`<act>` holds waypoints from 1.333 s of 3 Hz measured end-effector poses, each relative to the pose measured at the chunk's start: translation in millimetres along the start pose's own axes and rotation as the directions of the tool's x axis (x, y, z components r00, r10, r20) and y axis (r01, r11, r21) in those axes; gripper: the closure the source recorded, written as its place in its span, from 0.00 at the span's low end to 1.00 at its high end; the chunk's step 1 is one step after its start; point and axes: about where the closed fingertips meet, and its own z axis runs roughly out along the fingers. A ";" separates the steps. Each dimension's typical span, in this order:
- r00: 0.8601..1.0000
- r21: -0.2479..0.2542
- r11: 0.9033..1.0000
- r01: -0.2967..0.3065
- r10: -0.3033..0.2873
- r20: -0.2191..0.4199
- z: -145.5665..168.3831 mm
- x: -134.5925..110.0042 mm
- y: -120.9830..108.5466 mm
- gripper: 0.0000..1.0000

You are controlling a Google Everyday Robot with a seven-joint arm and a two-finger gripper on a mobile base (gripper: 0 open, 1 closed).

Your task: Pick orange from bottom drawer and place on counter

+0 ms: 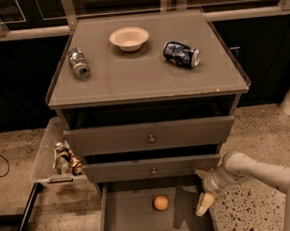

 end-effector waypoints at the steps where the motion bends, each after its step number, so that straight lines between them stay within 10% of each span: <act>1: 0.999 -0.004 1.000 0.031 -0.031 0.039 17.9 2.0 0.5 0.00; 4: 0.944 0.106 0.948 0.300 -0.311 0.107 120.1 -0.8 -24.8 0.00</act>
Offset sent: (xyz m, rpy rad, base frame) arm 0.0259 0.0420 -0.0834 0.0235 -0.1965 0.1832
